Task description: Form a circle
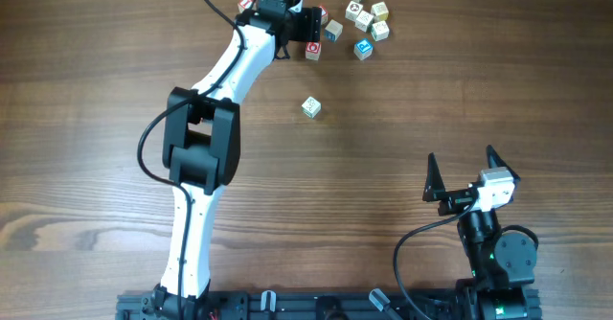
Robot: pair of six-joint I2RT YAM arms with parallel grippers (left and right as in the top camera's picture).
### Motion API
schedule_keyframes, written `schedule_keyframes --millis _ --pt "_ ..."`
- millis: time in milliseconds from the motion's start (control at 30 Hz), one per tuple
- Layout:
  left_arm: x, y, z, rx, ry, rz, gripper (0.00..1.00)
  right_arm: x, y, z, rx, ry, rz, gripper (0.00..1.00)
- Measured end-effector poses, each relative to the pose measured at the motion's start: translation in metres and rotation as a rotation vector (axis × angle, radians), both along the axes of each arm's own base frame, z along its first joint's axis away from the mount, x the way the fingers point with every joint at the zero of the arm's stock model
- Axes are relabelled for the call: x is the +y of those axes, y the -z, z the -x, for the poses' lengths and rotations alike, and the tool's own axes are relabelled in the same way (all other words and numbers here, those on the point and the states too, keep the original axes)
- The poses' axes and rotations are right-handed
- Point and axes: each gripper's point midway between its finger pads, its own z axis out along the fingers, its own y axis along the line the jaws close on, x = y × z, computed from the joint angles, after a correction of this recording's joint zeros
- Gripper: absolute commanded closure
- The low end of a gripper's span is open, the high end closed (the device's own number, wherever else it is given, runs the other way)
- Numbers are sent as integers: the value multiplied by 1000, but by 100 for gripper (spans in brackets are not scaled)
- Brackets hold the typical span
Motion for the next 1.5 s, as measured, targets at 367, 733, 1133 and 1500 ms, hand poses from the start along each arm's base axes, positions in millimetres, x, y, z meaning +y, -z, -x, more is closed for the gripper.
schedule_keyframes --millis 367,733,1133,1500 --pt "-3 18 0 21 7 8 34 0 0 0 0 0 0 0" --pt "-3 33 0 37 5 5 51 0 0 0 0 0 0 0" --pt "-5 36 -4 24 -5 23 68 0 0 0 0 0 0 0" --pt "8 -35 32 93 -6 -1 70 0 0 0 0 0 0 0"
